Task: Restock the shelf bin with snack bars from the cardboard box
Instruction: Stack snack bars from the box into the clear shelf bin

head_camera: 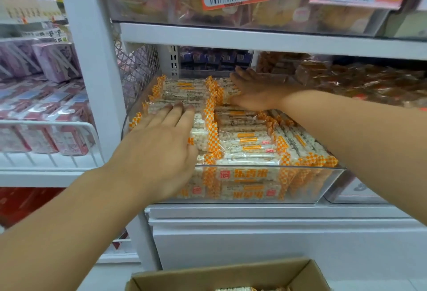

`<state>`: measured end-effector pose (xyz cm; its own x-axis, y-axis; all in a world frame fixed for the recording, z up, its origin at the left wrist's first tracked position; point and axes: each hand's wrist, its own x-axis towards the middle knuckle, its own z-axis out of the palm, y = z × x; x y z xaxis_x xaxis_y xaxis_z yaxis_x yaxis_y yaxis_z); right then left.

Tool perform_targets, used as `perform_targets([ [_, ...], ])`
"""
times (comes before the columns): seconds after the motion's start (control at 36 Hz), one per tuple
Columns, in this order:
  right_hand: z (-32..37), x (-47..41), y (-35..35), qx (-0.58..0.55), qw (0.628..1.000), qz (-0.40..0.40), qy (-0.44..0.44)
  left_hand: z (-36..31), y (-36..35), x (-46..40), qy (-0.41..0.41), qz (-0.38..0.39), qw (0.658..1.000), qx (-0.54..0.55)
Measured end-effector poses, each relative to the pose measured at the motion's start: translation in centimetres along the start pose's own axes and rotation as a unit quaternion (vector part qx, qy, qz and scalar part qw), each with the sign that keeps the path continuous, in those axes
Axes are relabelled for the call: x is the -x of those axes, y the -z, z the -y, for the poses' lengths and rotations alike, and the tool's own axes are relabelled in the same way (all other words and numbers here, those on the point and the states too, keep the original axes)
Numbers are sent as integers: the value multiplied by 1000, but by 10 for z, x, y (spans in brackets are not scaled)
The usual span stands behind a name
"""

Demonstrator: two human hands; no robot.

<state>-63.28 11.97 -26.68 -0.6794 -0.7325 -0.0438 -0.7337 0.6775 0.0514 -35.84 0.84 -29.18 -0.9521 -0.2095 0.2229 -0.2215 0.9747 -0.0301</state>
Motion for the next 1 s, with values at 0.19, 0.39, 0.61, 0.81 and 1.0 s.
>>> perform_targets([
  [0.19, 12, 9, -5, 11, 998, -58, -17, 1, -2, -2, 2, -14, 1000, 19],
  [0.39, 23, 24, -4, 31, 995, -98, -2, -1, -2, 0, -7, -28, 999, 29],
  [0.61, 26, 22, -6, -4, 999, -46, -20, 1, -3, -5, -11, -26, 999, 28],
  [0.81, 27, 84, -1, -85, 982, -166, -41, -2, 11, 0, -43, -61, 996, 44],
  [1.0, 79, 231, -86, -342, 795, -500, 0, -31, 21, 38, -72, -169, 975, 126],
])
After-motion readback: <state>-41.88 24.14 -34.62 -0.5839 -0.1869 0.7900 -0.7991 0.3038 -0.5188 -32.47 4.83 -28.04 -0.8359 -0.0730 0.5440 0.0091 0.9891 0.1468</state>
